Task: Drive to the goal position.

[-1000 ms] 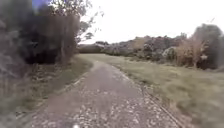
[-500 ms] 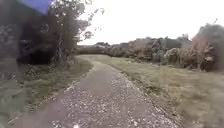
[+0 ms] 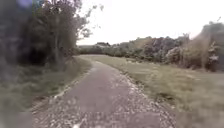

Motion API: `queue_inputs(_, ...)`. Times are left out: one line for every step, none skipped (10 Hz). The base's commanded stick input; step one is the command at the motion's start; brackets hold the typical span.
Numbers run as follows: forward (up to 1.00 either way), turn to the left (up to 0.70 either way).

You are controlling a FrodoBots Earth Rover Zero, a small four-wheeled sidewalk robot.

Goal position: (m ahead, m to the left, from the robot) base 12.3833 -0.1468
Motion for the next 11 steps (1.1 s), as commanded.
queue_inputs(1.00,0.00)
queue_inputs(1.00,0.00)
queue_inputs(1.00,0.00)
queue_inputs(1.00,0.00)
queue_inputs(1.00,0.00)
queue_inputs(1.00,0.00)
queue_inputs(1.00,0.00)
queue_inputs(1.00,0.36)
queue_inputs(1.00,0.38)
queue_inputs(1.00,0.00)
queue_inputs(1.00,0.00)
